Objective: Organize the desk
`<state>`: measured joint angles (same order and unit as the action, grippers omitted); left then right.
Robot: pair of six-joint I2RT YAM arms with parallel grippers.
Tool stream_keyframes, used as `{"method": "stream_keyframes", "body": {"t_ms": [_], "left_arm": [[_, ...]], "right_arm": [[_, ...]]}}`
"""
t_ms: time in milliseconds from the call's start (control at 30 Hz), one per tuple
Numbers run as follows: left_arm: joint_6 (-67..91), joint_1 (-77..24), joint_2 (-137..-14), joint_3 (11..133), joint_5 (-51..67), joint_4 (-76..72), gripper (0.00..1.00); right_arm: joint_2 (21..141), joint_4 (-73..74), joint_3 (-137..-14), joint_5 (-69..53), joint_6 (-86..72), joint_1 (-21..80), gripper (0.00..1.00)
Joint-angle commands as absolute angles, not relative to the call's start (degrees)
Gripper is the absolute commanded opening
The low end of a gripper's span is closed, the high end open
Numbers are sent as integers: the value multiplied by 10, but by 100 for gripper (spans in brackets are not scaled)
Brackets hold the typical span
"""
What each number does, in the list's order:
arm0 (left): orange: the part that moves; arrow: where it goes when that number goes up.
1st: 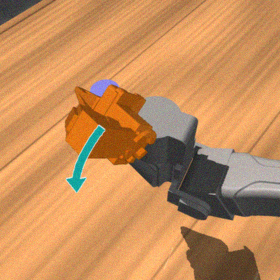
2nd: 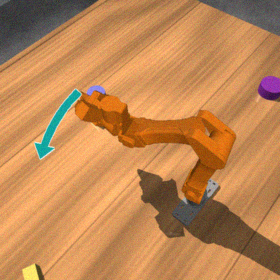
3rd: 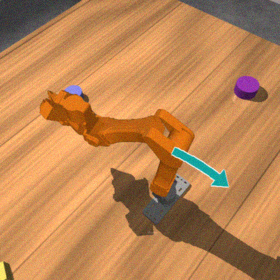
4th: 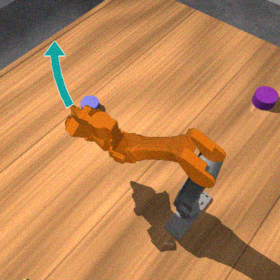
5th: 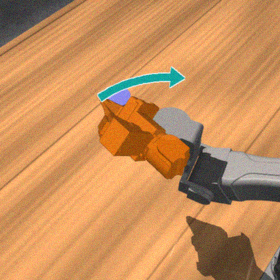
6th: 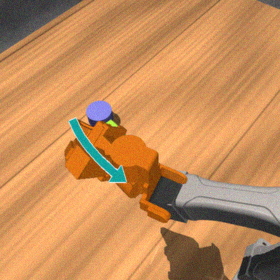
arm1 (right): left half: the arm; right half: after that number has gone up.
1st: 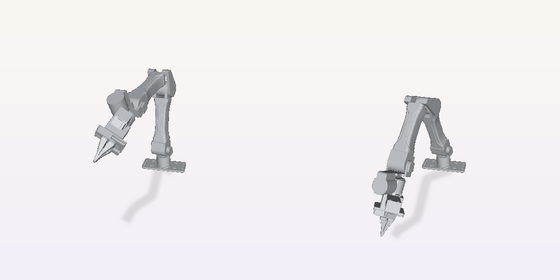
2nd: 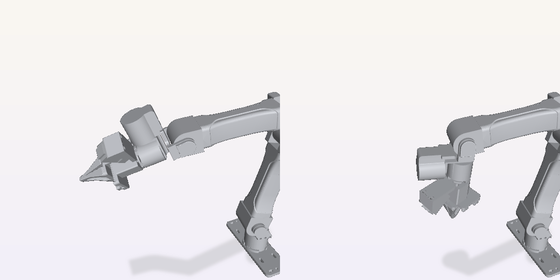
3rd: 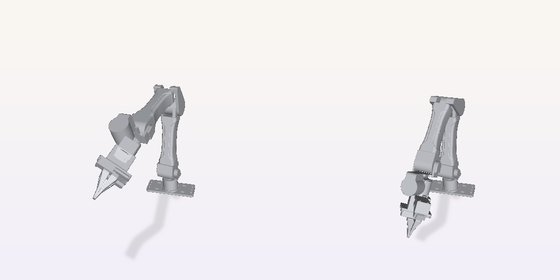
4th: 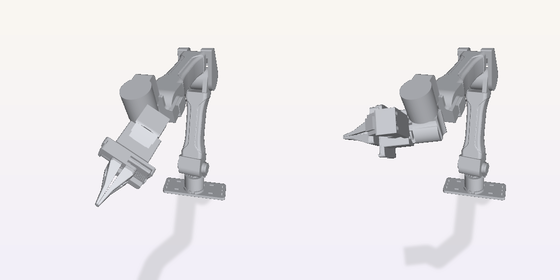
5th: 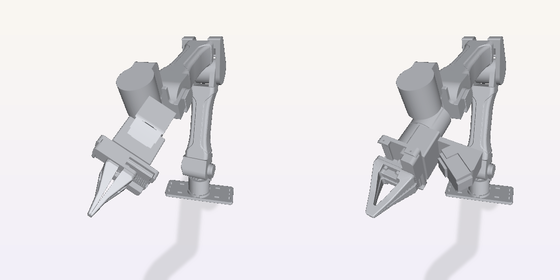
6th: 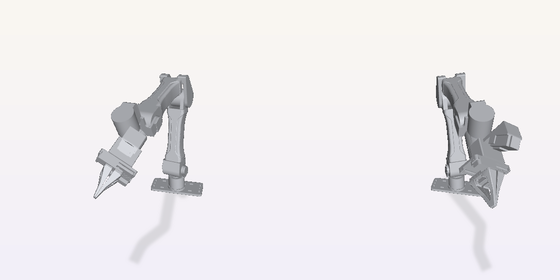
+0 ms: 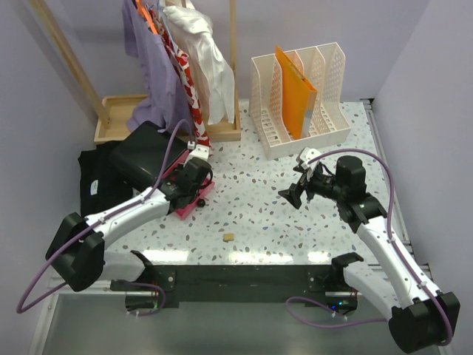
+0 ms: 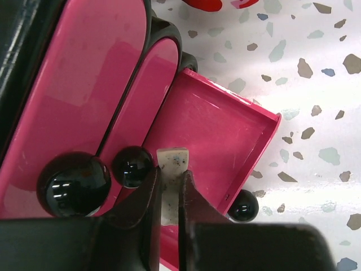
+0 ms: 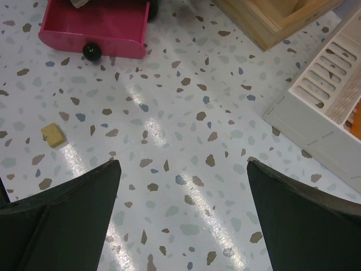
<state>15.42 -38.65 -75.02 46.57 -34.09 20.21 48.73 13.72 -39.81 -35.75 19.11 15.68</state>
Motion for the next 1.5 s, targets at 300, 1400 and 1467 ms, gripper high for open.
{"method": "stream_keyframes", "body": {"t_ms": [300,1400,1467], "left_arm": [[170,-379,-740,485,-320,214,45],[206,-569,-751,386,23,132,66],[206,-591,-782,404,1,144,66]], "right_arm": [[484,120,-396,-371,195,153,99],[490,120,-394,-370,197,152,99],[490,120,-394,-370,197,152,99]]}}
